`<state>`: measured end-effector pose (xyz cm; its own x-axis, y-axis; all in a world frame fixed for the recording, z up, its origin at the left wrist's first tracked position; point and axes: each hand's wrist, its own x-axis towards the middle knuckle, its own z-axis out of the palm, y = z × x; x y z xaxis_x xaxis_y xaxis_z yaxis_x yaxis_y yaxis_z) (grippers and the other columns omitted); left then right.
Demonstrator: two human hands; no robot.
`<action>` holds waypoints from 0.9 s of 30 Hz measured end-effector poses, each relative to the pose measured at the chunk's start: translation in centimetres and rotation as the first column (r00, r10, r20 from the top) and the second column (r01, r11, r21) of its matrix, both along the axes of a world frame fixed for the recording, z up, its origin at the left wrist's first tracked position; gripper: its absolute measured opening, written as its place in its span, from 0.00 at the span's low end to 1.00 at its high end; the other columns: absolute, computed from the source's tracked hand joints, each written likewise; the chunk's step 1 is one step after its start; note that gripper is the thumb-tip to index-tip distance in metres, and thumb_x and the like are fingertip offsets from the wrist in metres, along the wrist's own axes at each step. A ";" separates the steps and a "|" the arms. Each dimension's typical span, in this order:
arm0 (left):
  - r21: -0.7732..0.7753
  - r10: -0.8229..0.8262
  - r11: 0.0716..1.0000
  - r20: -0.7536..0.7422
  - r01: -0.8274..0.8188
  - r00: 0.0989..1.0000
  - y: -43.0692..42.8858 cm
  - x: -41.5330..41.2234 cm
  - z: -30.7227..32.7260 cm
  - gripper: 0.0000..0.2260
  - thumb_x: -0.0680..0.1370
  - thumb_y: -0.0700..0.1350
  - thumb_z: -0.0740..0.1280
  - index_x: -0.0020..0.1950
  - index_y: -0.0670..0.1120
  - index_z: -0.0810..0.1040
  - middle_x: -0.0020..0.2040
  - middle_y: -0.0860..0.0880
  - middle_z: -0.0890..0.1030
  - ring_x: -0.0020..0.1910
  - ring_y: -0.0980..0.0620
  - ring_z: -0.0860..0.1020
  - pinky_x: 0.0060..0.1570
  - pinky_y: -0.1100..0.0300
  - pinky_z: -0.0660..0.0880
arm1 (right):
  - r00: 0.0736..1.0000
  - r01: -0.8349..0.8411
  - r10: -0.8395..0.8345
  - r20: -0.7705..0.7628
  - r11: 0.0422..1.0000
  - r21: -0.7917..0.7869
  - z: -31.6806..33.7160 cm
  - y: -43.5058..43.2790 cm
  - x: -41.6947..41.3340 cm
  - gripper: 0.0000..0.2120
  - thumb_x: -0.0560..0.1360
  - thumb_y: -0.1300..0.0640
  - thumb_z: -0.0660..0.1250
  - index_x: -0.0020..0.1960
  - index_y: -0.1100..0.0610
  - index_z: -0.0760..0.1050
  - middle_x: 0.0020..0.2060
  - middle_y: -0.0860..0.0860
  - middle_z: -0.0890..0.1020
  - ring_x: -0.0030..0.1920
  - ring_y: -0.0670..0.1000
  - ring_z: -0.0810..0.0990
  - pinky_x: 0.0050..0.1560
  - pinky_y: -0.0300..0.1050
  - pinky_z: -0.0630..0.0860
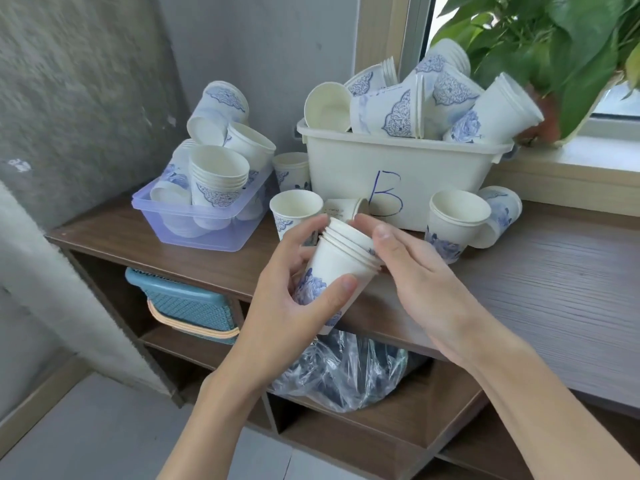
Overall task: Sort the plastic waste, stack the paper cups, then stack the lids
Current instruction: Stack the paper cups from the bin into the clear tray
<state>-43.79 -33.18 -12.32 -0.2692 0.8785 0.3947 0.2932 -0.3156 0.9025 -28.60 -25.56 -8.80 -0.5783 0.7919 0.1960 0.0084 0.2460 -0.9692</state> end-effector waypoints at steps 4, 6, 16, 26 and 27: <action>0.003 0.012 1.000 -0.008 -0.012 1.000 -0.4 -0.8 0.4 0.27 0.76 0.48 0.72 0.72 0.63 0.69 0.60 0.52 0.82 0.59 0.56 0.80 0.56 0.65 0.75 | 0.984 -0.082 0.074 0.163 0.996 0.044 1.3 0.0 -1.7 0.18 0.82 0.51 0.54 0.71 0.51 0.70 0.65 0.41 0.76 0.65 0.33 0.70 0.67 0.29 0.63; -0.004 0.035 0.999 -0.012 -0.035 0.999 -0.5 -1.4 1.0 0.25 0.76 0.47 0.73 0.70 0.63 0.70 0.55 0.53 0.83 0.52 0.60 0.81 0.51 0.70 0.74 | 0.979 -0.081 0.066 0.192 0.994 0.067 2.2 0.2 -2.9 0.20 0.82 0.51 0.55 0.72 0.53 0.68 0.65 0.43 0.76 0.65 0.34 0.71 0.65 0.26 0.63; -0.025 0.236 0.972 0.020 -0.236 0.972 -3.0 -6.6 5.4 0.22 0.78 0.45 0.72 0.65 0.65 0.70 0.54 0.51 0.83 0.50 0.58 0.81 0.57 0.59 0.74 | 0.818 -0.026 -0.251 0.518 0.883 0.468 5.1 4.6 -8.0 0.26 0.73 0.43 0.69 0.68 0.49 0.70 0.63 0.52 0.76 0.66 0.56 0.69 0.67 0.57 0.66; -0.110 0.279 0.954 -0.009 -0.279 0.960 -3.4 -8.1 3.9 0.25 0.76 0.42 0.74 0.69 0.58 0.69 0.56 0.49 0.80 0.44 0.63 0.81 0.43 0.71 0.75 | 0.690 -0.002 -0.400 0.603 0.832 0.555 3.2 5.0 -10.3 0.29 0.67 0.32 0.68 0.63 0.44 0.70 0.58 0.47 0.78 0.61 0.55 0.71 0.60 0.54 0.64; -0.110 0.278 0.954 -0.009 -0.278 0.960 -3.1 -8.2 3.7 0.26 0.76 0.42 0.74 0.69 0.58 0.69 0.56 0.48 0.80 0.44 0.61 0.81 0.43 0.69 0.76 | 0.695 0.011 -0.415 0.588 0.823 0.568 3.2 5.1 -10.4 0.28 0.67 0.32 0.68 0.62 0.44 0.71 0.58 0.47 0.79 0.61 0.54 0.72 0.60 0.54 0.64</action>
<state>-52.01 -36.26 -8.63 -0.5112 0.8062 0.2977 0.3490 -0.1218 0.9292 -38.95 -20.47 -5.61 -0.5339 0.8156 0.2230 0.7058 0.5751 -0.4136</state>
